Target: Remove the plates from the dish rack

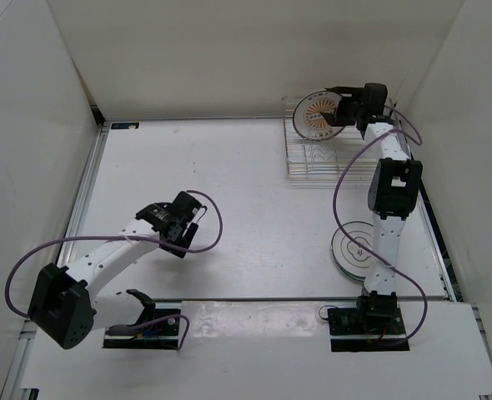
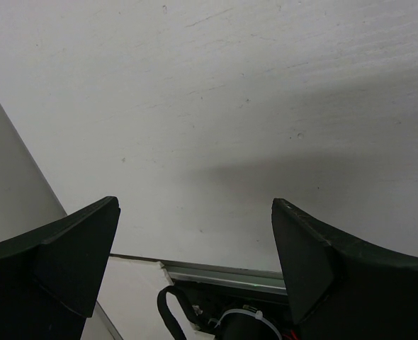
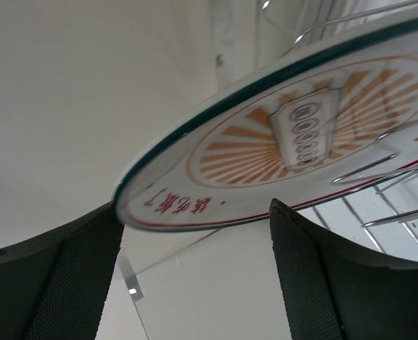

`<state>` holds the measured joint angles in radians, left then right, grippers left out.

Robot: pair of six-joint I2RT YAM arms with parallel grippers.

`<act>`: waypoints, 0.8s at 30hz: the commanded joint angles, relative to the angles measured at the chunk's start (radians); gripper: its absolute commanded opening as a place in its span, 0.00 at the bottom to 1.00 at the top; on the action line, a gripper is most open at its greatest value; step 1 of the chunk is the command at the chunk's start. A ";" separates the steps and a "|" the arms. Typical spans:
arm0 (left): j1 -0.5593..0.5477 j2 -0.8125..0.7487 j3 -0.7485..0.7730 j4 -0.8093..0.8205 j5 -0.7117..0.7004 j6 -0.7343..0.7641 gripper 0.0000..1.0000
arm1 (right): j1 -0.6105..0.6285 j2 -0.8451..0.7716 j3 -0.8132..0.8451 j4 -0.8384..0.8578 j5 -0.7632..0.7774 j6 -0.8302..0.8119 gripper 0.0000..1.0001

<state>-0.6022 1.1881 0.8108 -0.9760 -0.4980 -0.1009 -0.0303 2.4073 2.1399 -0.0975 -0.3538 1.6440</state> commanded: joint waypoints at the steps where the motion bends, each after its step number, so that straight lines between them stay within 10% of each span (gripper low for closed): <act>1: 0.016 0.014 0.051 0.002 0.010 0.007 1.00 | -0.006 0.024 0.045 0.036 0.007 0.043 0.82; 24: 0.032 0.021 0.057 0.005 0.012 0.007 1.00 | -0.045 -0.137 -0.152 -0.053 -0.180 -0.041 0.38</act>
<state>-0.5770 1.2224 0.8471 -0.9760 -0.4877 -0.0929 -0.0647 2.3230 2.0251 -0.0616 -0.4831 1.6581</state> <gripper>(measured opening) 0.990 0.401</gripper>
